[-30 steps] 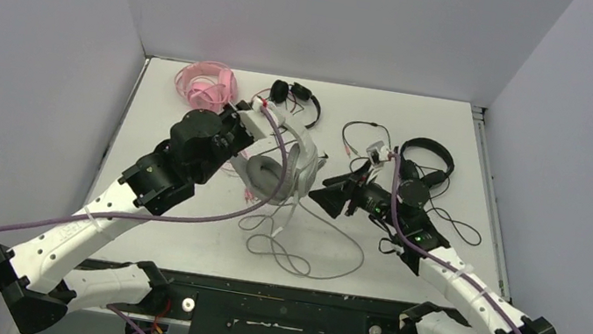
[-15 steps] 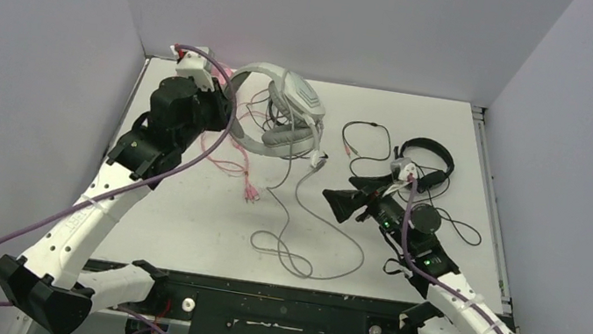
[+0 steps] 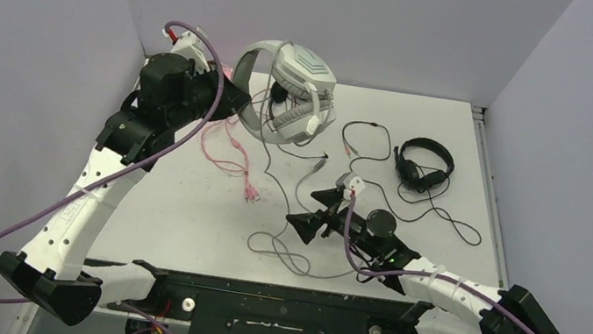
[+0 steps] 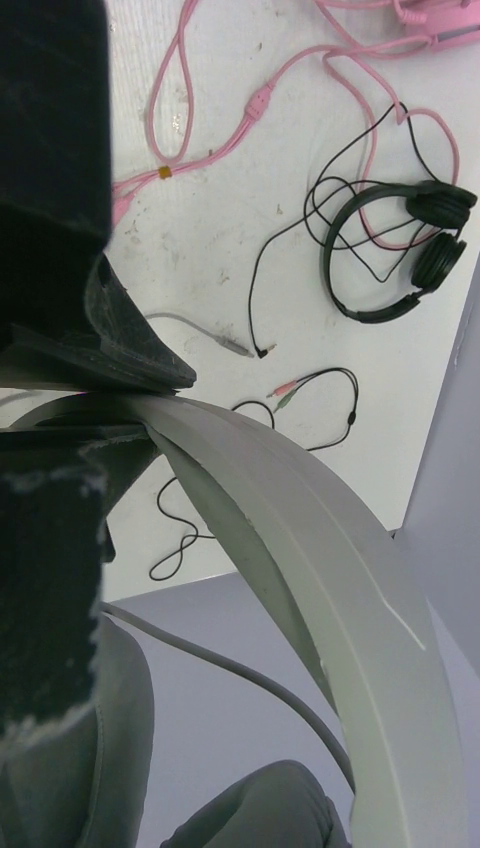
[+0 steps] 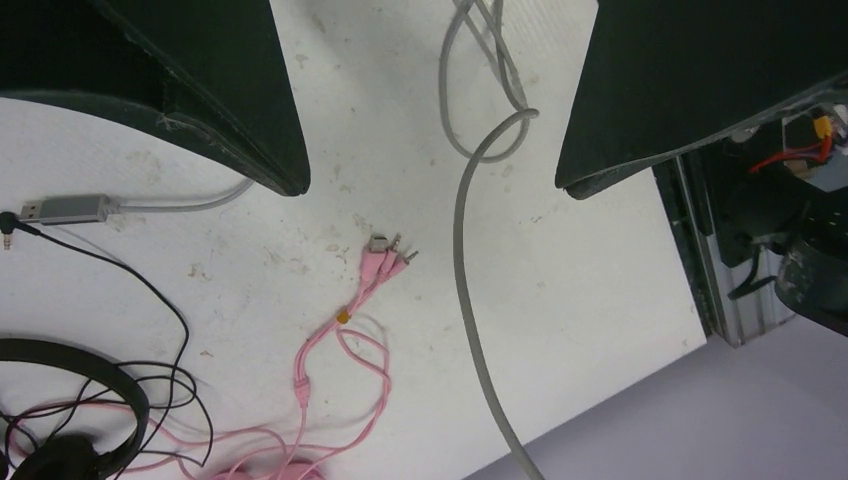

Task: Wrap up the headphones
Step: Wrap the headphones cable around the headphones.

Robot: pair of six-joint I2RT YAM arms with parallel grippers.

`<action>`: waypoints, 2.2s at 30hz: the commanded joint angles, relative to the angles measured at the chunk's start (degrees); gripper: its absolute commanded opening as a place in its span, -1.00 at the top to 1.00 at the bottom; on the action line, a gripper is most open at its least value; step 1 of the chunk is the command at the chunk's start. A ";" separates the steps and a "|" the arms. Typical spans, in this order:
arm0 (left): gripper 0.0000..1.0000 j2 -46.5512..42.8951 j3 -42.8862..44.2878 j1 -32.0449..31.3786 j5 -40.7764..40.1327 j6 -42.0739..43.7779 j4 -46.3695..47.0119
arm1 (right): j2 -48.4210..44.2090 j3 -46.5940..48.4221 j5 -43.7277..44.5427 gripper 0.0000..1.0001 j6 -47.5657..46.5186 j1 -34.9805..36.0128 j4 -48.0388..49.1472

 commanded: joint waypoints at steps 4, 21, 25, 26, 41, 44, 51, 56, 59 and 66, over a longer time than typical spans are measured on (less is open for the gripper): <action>1.00 -0.58 6.00 0.59 3.14 -3.42 0.62 | 11.49 5.16 0.35 -1.00 -4.75 2.31 8.31; 1.00 -0.82 7.36 0.80 -0.78 -0.70 -2.17 | 26.48 7.06 4.59 -0.89 1.94 7.97 17.65; 1.00 -0.30 7.93 0.82 -0.08 -0.70 -2.18 | 29.46 5.38 5.40 -0.62 3.48 9.28 20.14; 1.00 -0.16 8.11 0.82 0.18 -0.70 -2.18 | 30.06 5.29 5.41 -0.47 3.69 9.38 20.87; 1.00 0.55 13.95 1.56 -6.64 3.37 -6.14 | 29.18 2.32 3.84 1.00 3.96 -0.98 17.55; 1.00 1.74 16.37 1.83 -11.35 5.14 -6.13 | 29.74 0.27 3.17 1.00 5.21 0.04 19.25; 1.00 8.05 23.23 4.10 -18.61 6.74 -4.31 | 29.88 -3.56 7.10 1.00 5.72 6.33 19.94; 1.00 9.38 25.86 6.49 -7.93 3.00 -1.58 | 30.10 -3.50 6.50 1.00 6.39 5.87 20.74; 1.00 7.89 23.09 6.77 2.07 1.43 0.80 | 28.94 -1.71 0.97 1.00 7.52 1.71 20.41; 1.00 0.84 13.12 7.04 18.90 3.63 2.78 | 24.35 5.93 -11.23 1.00 11.80 -14.04 10.68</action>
